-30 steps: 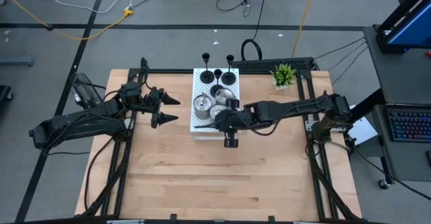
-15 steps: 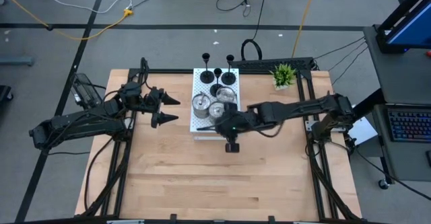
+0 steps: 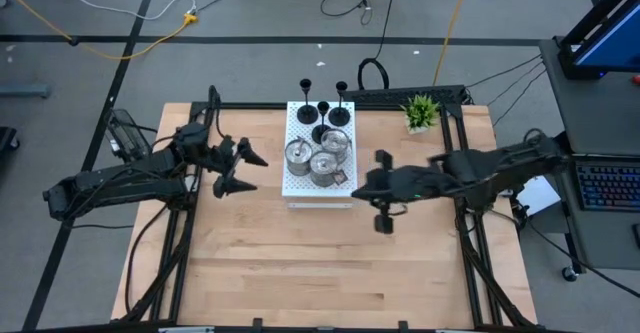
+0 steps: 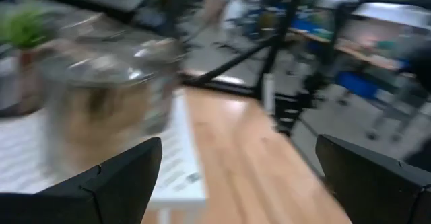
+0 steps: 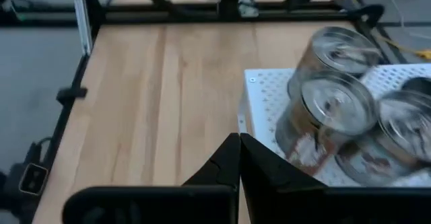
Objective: Pick & Place candle stick holders
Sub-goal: Return to Home Position
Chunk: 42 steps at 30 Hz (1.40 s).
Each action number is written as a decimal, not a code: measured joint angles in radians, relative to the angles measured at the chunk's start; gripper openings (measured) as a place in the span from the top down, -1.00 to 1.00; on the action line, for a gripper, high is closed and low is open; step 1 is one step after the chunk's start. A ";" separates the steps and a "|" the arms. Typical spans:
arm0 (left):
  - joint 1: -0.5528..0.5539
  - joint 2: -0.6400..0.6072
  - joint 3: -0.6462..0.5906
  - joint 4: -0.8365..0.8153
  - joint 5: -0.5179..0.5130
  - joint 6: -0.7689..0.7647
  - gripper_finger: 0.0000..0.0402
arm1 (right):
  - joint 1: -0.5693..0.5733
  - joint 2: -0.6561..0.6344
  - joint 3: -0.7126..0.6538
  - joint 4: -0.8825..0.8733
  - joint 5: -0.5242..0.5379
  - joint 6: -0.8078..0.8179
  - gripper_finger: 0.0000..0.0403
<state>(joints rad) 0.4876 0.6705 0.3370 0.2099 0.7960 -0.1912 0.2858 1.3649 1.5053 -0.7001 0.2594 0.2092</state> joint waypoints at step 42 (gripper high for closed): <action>0.052 -0.455 0.000 -0.394 -0.171 0.066 -0.99 | 0.109 -1.018 -1.064 0.561 0.156 0.113 1.00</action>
<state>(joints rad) 0.5392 0.2157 0.3370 -0.1841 0.6248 -0.1253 0.3946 0.3469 0.4414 -0.1392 0.4151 0.3223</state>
